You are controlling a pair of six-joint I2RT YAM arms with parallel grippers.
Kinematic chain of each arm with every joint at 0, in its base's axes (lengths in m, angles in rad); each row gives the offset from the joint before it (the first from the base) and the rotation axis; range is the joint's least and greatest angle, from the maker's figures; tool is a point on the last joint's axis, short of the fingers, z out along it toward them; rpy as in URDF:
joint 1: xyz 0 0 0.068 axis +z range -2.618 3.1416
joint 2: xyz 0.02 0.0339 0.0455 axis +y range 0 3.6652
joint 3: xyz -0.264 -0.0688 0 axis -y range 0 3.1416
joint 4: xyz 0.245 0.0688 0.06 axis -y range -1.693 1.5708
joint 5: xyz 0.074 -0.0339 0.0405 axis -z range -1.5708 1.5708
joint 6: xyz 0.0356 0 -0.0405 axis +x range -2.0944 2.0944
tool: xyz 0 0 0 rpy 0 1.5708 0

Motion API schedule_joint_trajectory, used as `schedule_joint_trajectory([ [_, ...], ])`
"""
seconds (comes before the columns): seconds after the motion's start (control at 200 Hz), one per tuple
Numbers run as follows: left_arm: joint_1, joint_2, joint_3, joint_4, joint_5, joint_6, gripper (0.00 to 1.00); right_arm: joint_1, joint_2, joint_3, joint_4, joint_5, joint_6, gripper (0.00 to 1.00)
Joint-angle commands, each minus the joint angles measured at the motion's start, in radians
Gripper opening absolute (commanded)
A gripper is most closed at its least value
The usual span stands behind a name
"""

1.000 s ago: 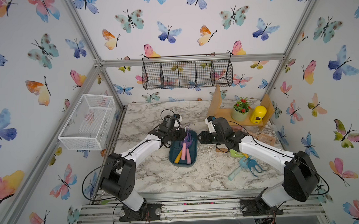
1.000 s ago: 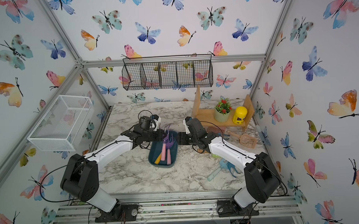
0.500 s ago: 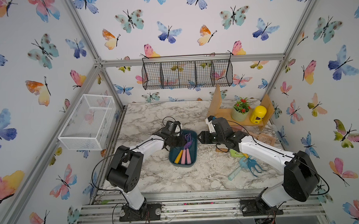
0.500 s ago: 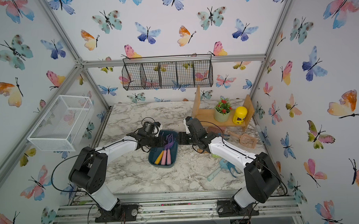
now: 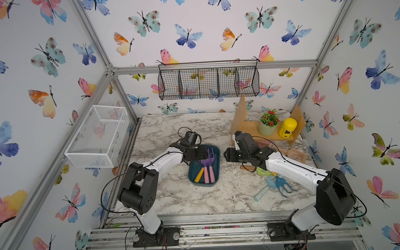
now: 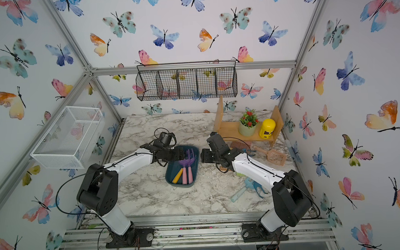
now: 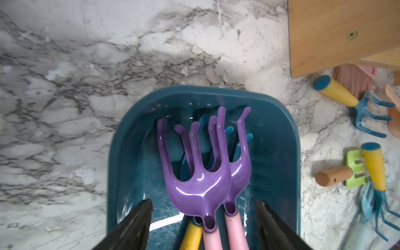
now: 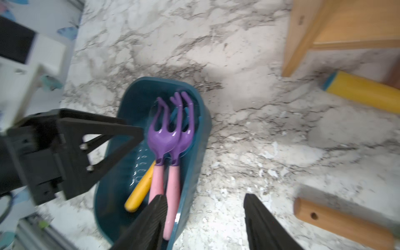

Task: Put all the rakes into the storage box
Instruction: Place the rake in the storage box, then pick up the rake at the center of the board.

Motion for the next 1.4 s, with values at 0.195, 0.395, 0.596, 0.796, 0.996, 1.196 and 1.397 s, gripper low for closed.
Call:
schedule_joint_trajectory([
  [0.195, 0.005, -0.078, -0.016, 0.031, 0.008, -0.015, 0.80, -0.050, -0.071, -0.031, -0.448, 0.413, 0.296, 0.69],
  [0.395, 0.005, -0.065, -0.019, 0.050, 0.041, -0.021, 0.81, -0.086, -0.095, -0.167, -0.480, 0.290, 0.331, 0.69],
  [0.596, 0.005, -0.044, -0.029, 0.062, 0.070, -0.036, 0.81, -0.132, -0.112, -0.239, -0.430, 0.198, 0.320, 0.69],
  [0.796, 0.006, -0.038, -0.023, 0.059, 0.073, -0.037, 0.81, -0.147, -0.129, -0.253, -0.509, 0.183, 0.325, 0.69],
  [0.996, 0.005, -0.026, -0.021, 0.055, 0.080, -0.036, 0.81, -0.149, -0.165, -0.371, -0.501, 0.076, 0.315, 0.68],
  [1.196, 0.005, -0.016, -0.024, 0.055, 0.089, -0.036, 0.78, -0.149, -0.188, -0.449, -0.440, -0.043, 0.297, 0.62],
  [1.397, 0.005, -0.009, -0.024, 0.058, 0.096, -0.037, 0.62, -0.149, -0.182, -0.425, -0.398, -0.056, 0.257, 0.30],
])
